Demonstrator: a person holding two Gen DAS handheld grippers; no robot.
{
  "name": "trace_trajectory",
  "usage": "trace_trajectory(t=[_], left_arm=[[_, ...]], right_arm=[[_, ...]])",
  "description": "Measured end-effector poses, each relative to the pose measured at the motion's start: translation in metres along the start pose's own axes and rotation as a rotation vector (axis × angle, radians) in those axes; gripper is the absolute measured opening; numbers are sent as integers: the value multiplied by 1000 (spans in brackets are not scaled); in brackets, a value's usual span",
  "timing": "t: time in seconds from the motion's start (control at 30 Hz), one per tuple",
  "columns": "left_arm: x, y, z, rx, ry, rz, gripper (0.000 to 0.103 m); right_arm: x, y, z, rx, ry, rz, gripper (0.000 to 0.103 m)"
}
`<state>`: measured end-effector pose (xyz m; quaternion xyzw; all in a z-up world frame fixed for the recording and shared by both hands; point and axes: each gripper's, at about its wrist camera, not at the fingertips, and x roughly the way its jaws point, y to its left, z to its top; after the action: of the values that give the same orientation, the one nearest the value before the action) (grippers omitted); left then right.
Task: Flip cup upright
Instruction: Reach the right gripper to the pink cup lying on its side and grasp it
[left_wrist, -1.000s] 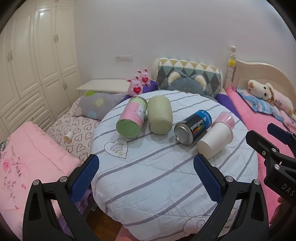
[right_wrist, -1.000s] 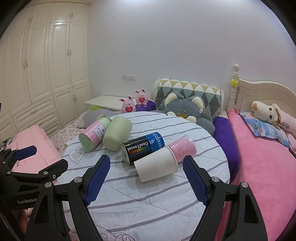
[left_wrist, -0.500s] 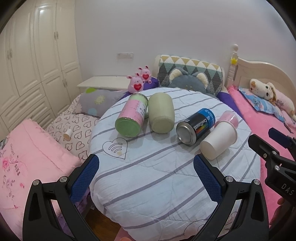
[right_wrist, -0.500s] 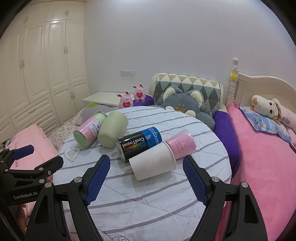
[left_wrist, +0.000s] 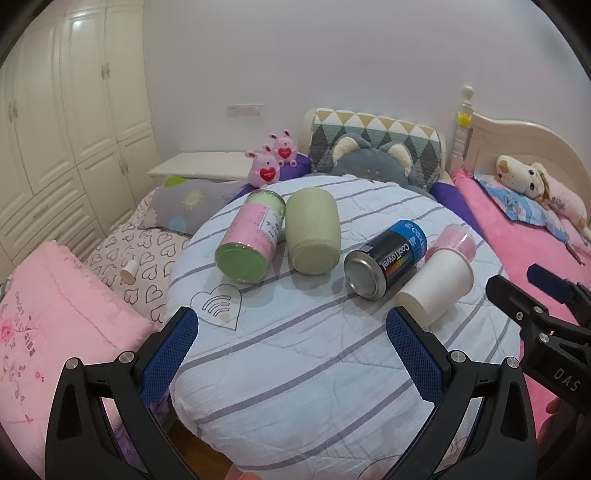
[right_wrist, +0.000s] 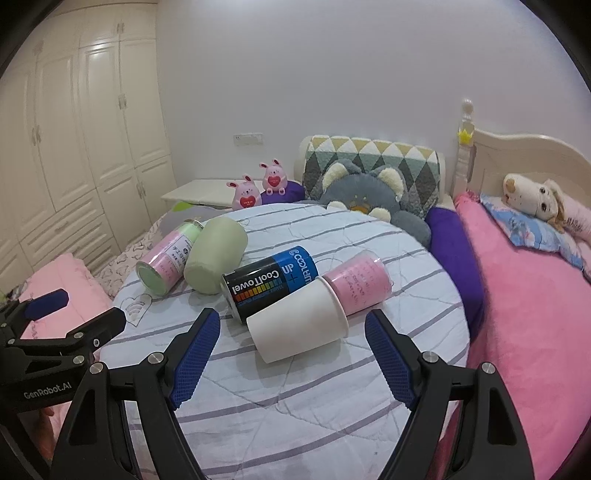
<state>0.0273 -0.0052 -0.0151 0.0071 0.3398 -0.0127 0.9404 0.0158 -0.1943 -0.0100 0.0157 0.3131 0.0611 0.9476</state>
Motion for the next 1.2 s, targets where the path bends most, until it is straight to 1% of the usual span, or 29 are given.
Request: trace_trajectory(t=[0.17, 0.37, 0.5, 0.6, 0.67, 0.77, 0.87, 0.93, 1.03, 1.13, 1.2], left_arm=[[10, -7, 9, 11, -3, -9, 103], [28, -23, 27, 42, 5, -29, 103], [41, -36, 40, 57, 4, -38, 103], [52, -44, 48, 71, 10, -40, 103], [59, -49, 52, 83, 15, -26, 103], [67, -56, 55, 112, 16, 1, 103], [73, -56, 57, 114, 24, -1, 103], [79, -57, 59, 118, 35, 2, 103], [91, -64, 63, 130, 36, 25, 103], [104, -74, 68, 156, 48, 53, 103], [110, -76, 70, 160, 55, 58, 103]], right_arm=[[10, -9, 4, 45, 20, 18, 82], [29, -34, 15, 168, 69, 47, 82], [44, -54, 21, 265, 113, 56, 82], [55, -64, 25, 311, 142, 55, 82], [66, -73, 26, 371, 182, 61, 82], [81, -83, 24, 468, 229, 102, 82], [96, -88, 24, 523, 264, 126, 82], [108, -92, 23, 558, 295, 125, 82], [125, -99, 20, 617, 331, 125, 82], [136, -104, 18, 673, 344, 140, 82], [143, -106, 18, 688, 346, 130, 82]])
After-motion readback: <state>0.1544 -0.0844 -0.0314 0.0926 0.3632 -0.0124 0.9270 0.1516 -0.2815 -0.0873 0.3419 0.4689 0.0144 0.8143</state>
